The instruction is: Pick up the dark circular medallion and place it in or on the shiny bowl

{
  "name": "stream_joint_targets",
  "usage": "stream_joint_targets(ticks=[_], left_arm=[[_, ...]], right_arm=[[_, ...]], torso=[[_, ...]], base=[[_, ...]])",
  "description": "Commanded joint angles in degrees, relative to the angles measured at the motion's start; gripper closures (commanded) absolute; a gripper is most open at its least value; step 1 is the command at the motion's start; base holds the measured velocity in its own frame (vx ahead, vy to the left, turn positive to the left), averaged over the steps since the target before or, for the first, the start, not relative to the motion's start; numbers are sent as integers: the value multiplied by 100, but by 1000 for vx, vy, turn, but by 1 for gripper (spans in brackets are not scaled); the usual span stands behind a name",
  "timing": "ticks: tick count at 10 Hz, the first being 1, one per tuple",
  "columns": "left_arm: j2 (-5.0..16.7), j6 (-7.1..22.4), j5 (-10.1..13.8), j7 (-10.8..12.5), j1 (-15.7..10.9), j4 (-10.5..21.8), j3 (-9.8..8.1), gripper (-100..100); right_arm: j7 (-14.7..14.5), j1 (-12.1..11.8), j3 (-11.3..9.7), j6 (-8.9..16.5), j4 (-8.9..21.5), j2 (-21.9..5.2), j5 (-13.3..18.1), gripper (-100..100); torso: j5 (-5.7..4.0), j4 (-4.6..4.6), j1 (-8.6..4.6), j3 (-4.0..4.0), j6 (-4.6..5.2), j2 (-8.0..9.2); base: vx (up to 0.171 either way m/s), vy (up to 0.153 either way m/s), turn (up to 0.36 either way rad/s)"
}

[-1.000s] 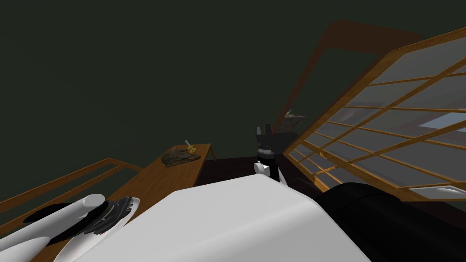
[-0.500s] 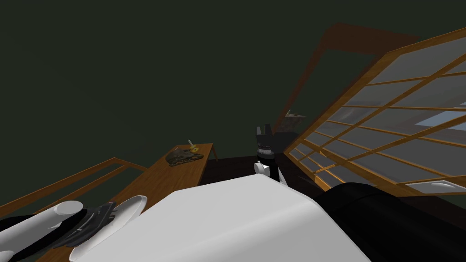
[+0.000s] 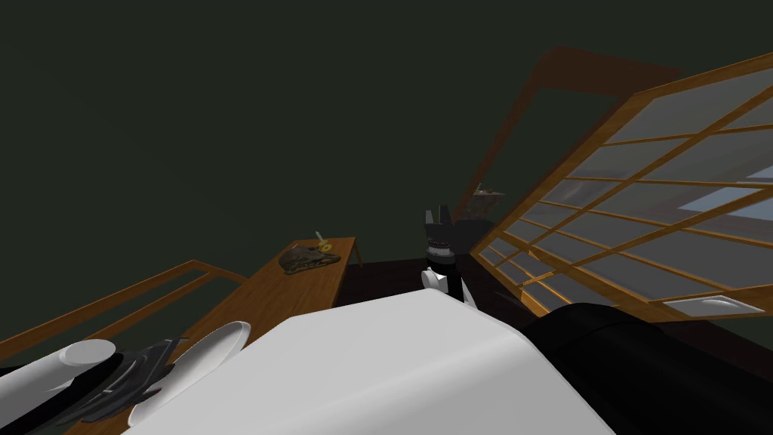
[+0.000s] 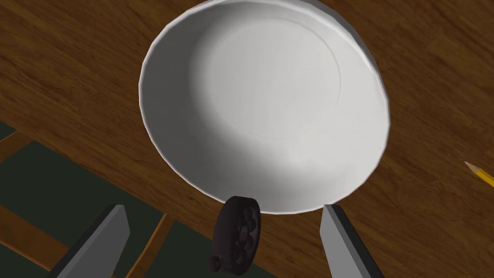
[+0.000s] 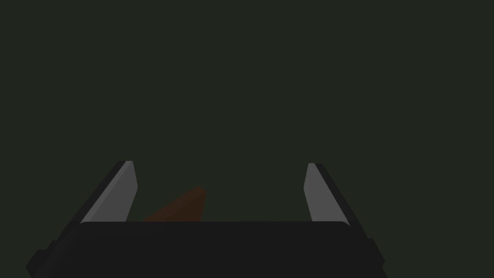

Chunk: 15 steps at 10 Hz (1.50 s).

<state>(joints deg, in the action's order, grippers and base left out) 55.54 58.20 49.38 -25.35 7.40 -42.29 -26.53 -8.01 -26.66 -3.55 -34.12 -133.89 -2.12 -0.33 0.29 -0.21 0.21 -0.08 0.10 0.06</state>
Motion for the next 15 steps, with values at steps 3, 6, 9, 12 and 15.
stream_joint_targets(ticks=[3, 6, 9, 12, 15], left_arm=[[0, 0, 0, 0, 0, 0, 0, -100], [261, 262, 154, -37, 72, -119, -89, -100], [586, 590, 346, -83, 162, -268, -200, -100], [542, 557, 328, -69, 183, -285, -201, 0], [542, 558, 328, -69, 183, -285, -201, 0]], right_arm=[[0, 0, 0, 0, 0, 0, 0, 0], [0, 0, 0, 0, 0, 0, 0, 0], [0, 0, 0, 0, 0, 1, 0, 0], [0, 0, 0, 0, 0, 0, 0, 0], [0, 0, 0, 0, 0, 0, 0, 0]], torso=[[-1, 0, -3, -1, 0, -1], [-4, -1, -12, -2, -1, -4], [-7, -2, -25, -4, -1, -8], [-1, -1, -7, -2, 1, -3], [0, -1, -3, -1, 0, -2]], base=[[0, 0, 0], [12, -24, 32], [18, -49, 38], [2, -6, 2], [0, 0, 0]])
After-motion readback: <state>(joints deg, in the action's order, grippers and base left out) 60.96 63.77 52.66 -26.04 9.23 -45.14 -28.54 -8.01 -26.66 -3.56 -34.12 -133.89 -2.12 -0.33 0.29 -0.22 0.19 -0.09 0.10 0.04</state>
